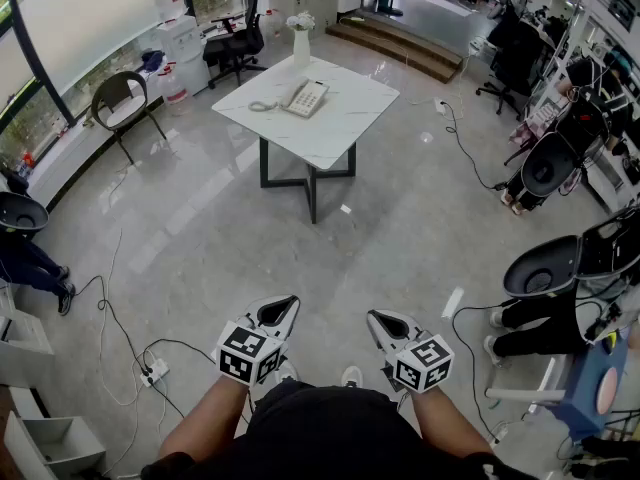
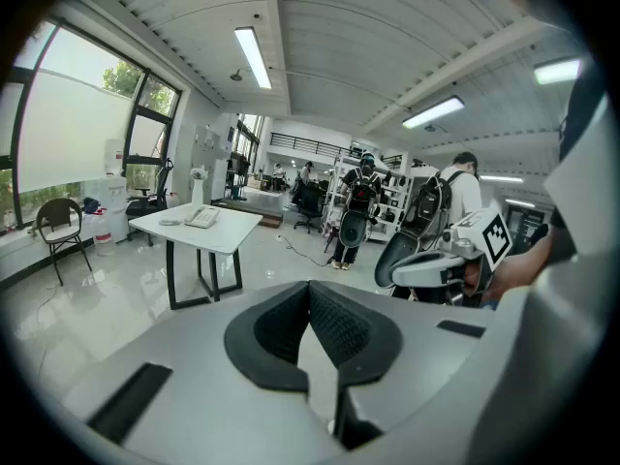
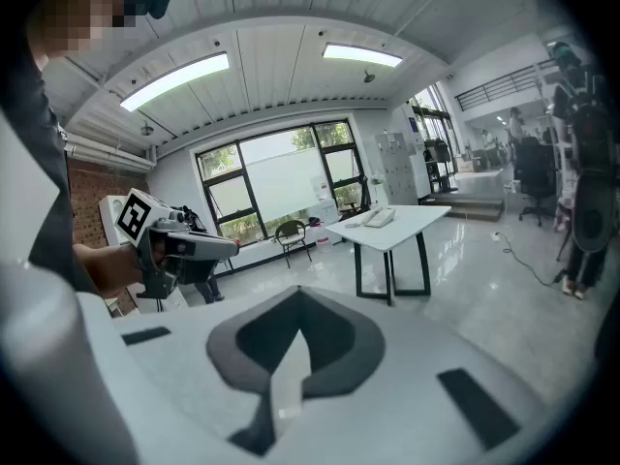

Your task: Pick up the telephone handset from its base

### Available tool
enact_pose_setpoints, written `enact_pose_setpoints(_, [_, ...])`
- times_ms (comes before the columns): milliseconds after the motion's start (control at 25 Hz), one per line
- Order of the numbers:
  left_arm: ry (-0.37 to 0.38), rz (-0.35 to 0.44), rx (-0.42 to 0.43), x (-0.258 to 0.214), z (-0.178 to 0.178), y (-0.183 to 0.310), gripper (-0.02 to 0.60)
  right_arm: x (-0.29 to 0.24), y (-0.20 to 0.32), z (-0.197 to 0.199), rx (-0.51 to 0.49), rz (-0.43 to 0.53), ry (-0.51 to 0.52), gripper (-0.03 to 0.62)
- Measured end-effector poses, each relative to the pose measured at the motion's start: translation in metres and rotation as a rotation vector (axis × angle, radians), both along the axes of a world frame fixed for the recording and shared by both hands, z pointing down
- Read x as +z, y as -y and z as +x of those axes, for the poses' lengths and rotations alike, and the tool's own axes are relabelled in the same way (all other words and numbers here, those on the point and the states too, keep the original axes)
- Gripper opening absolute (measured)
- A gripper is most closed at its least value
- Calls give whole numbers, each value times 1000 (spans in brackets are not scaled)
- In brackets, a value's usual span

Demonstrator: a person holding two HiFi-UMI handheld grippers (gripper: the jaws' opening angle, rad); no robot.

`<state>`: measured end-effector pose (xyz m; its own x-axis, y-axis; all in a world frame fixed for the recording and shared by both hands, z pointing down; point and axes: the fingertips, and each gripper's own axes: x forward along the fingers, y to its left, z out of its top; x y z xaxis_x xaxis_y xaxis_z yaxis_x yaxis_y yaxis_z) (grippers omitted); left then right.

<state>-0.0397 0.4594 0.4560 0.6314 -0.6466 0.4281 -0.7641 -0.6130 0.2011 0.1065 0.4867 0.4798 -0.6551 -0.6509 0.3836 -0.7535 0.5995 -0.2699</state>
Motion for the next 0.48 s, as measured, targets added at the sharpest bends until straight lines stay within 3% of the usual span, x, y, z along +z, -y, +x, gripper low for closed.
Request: enact_pose_setpoints(480, [-1, -1, 7, 2, 1, -4, 2, -1, -6, -3, -21, 4, -3, 0])
